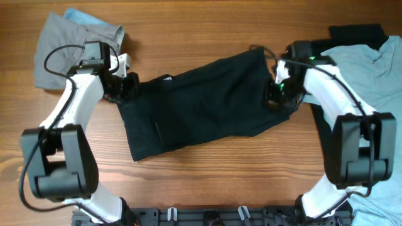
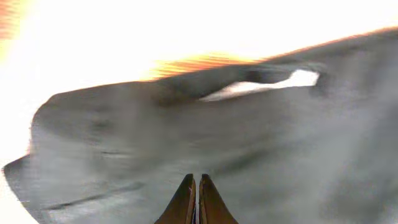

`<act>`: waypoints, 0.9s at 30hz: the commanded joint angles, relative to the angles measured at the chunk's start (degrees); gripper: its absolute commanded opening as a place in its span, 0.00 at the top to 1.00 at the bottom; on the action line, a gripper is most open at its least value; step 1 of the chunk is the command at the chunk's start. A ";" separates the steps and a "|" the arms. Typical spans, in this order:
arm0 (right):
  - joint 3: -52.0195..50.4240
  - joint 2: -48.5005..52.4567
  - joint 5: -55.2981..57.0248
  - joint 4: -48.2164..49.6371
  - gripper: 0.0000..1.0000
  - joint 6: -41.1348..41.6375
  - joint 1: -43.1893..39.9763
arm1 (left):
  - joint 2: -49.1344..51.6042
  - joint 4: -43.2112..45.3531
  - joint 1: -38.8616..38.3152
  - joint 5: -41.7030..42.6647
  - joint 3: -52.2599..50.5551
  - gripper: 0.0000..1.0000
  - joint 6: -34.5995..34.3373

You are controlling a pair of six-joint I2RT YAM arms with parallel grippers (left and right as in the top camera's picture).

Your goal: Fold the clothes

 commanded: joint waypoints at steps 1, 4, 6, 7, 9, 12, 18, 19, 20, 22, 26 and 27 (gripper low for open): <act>-4.96 3.58 6.75 2.73 0.96 6.69 -0.31 | 3.78 0.02 0.26 -14.25 -1.16 0.94 -5.64; -9.40 4.15 6.75 6.19 0.96 9.25 -0.98 | 3.93 0.15 0.26 -13.42 -1.03 0.86 -5.57; -11.28 4.15 6.99 6.75 0.96 11.23 -1.75 | 3.28 -0.66 0.26 -12.52 -0.31 0.80 -5.07; -11.72 4.15 7.19 6.54 0.96 12.13 -2.16 | 2.91 -1.31 0.26 -12.31 0.15 0.79 -4.87; -11.93 4.13 6.75 5.01 0.96 13.05 -3.61 | 1.53 -4.11 0.26 -11.50 2.03 0.74 -3.63; -11.72 2.97 4.35 2.89 0.96 12.15 -5.38 | -1.22 -10.40 0.26 -11.50 6.23 0.62 -3.63; -8.46 -3.82 4.02 -0.09 0.95 9.94 -8.31 | -5.73 -18.47 0.26 -11.47 8.83 0.28 -3.93; -7.39 -5.75 3.02 0.07 0.94 6.71 -8.41 | -5.81 -19.78 0.26 -11.47 8.83 0.23 -4.11; -6.84 -6.97 2.05 0.26 0.92 4.33 -8.39 | -5.79 -21.09 0.26 -11.26 8.83 0.21 -4.33; -5.84 -9.86 -2.69 1.18 0.89 -3.08 -7.80 | -5.44 -22.69 0.26 -10.56 8.46 0.16 -4.31; -5.79 -12.94 -5.92 1.86 0.85 -6.03 -5.66 | -4.76 -22.01 0.26 -7.48 5.01 0.08 -4.00; -5.90 -12.90 -5.88 1.86 0.85 -6.03 -4.42 | -4.28 -20.90 0.26 -5.90 3.19 0.05 -3.85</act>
